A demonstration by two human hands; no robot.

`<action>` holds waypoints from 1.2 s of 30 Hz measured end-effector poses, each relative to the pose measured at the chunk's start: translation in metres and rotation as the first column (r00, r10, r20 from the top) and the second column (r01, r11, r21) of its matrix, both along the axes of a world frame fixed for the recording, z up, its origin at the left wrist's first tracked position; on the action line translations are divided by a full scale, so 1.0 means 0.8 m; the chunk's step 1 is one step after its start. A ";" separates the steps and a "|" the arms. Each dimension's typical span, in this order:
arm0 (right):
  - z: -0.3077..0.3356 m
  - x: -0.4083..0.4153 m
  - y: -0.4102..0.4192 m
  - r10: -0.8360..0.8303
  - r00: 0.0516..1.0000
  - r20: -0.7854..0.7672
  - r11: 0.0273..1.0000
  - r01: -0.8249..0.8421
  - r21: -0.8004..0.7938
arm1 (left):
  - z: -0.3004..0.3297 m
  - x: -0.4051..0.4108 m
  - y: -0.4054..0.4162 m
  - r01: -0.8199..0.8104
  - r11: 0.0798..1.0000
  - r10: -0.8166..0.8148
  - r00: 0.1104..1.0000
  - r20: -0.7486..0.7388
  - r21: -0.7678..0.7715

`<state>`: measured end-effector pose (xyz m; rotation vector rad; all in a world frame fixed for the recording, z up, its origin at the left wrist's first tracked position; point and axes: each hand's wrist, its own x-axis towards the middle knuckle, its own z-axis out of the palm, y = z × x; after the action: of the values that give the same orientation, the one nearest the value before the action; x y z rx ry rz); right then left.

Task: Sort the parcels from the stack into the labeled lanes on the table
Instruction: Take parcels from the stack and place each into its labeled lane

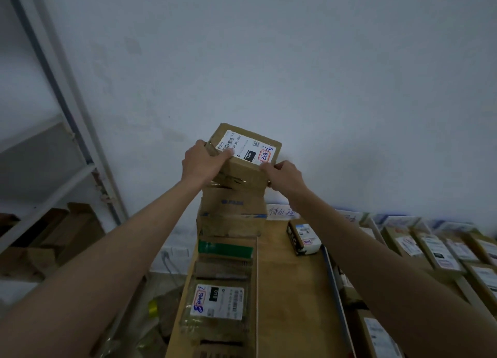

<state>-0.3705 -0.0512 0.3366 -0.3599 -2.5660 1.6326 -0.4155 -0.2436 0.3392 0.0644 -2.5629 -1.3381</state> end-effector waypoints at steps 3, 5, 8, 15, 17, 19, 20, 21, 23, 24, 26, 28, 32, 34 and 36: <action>-0.003 0.040 0.020 0.020 0.999 0.048 0.996 -0.015 -0.091 | 0.007 0.021 0.002 0.087 0.996 -0.087 0.994 0.061 0.012; -0.006 0.062 0.036 0.039 0.994 0.101 0.989 -0.024 -0.149 | 0.011 0.035 0.002 0.152 0.988 -0.153 0.985 0.082 0.017; -0.007 0.089 0.059 0.037 0.994 0.106 0.992 -0.024 -0.122 | 0.015 0.055 0.004 0.243 0.970 -0.242 0.966 0.091 0.007; 0.016 0.134 0.106 0.218 0.954 0.205 0.975 -0.221 -0.010 | 0.029 0.095 0.029 0.486 0.874 -0.477 0.864 0.162 -0.020; 0.017 0.151 0.115 0.206 0.953 0.223 0.977 -0.215 0.015 | 0.029 0.104 0.043 0.508 0.860 -0.495 0.853 0.164 -0.049; 0.015 0.170 0.123 0.151 0.967 0.205 0.987 -0.160 0.025 | 0.026 0.113 0.061 0.533 0.842 -0.519 0.843 0.140 -0.082; 0.013 0.179 0.128 0.118 0.975 0.190 0.992 -0.125 0.025 | 0.024 0.118 0.073 0.536 0.836 -0.526 0.843 0.109 -0.114; 0.012 0.189 0.135 0.080 0.981 0.175 0.996 -0.085 0.026 | 0.021 0.120 0.086 0.529 0.835 -0.524 0.848 0.073 -0.152; 0.011 0.209 0.151 -0.003 0.988 0.157 0.999 -0.003 0.040 | 0.013 0.126 0.117 0.497 0.838 -0.505 0.863 0.024 -0.226; 0.009 0.220 0.161 -0.051 0.987 0.154 0.998 0.044 0.050 | 0.007 0.131 0.134 0.478 0.835 -0.492 0.870 0.017 -0.273; 0.000 0.246 0.184 -0.147 0.976 0.160 0.989 0.141 0.051 | -0.008 0.143 0.168 0.449 0.807 -0.481 0.876 0.015 -0.384; -0.015 0.276 0.211 -0.234 0.956 0.176 0.972 0.232 0.030 | -0.026 0.160 0.201 0.472 0.761 -0.516 0.856 0.025 -0.446; -0.050 0.352 0.268 -0.393 0.898 0.199 0.920 0.385 0.079 | -0.066 0.208 0.264 0.548 0.609 -0.615 0.783 0.095 -0.574; -0.067 0.393 0.299 -0.453 0.861 0.230 0.891 0.448 0.078 | -0.084 0.239 0.293 0.560 0.528 -0.646 0.752 0.126 -0.639; -0.082 0.435 0.328 -0.496 0.831 0.251 0.867 0.488 0.094 | -0.098 0.274 0.320 0.563 0.457 -0.673 0.725 0.146 -0.688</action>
<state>-0.0224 0.2112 0.2707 -1.2048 -2.3658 1.4279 -0.1965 0.0124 0.2607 -1.1880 -2.8617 -0.3402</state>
